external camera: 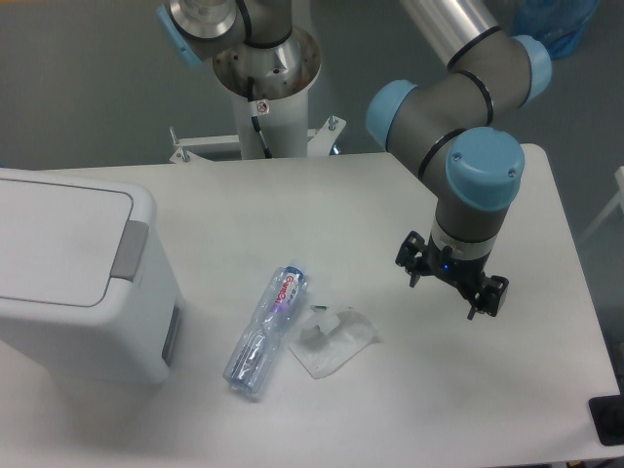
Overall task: Open the trash can
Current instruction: 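Move the open gripper from its start pose toward the white trash bin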
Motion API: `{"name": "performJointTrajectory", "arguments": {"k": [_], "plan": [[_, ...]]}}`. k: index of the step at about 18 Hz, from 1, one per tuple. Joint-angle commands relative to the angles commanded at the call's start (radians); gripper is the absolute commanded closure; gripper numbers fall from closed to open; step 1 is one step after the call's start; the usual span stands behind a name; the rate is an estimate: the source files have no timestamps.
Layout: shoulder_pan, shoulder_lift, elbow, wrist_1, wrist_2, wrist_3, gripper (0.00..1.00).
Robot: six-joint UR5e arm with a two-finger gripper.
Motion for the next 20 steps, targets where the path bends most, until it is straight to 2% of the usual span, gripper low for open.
{"name": "performJointTrajectory", "arguments": {"k": [12, 14, 17, 20], "plan": [[0.009, 0.011, -0.003, -0.005, -0.024, -0.021, 0.00], [0.011, 0.014, -0.003, -0.002, -0.067, -0.093, 0.00], [-0.001, 0.032, -0.005, -0.006, -0.098, -0.282, 0.00], [-0.032, 0.038, 0.017, 0.020, -0.126, -0.454, 0.00]]}}
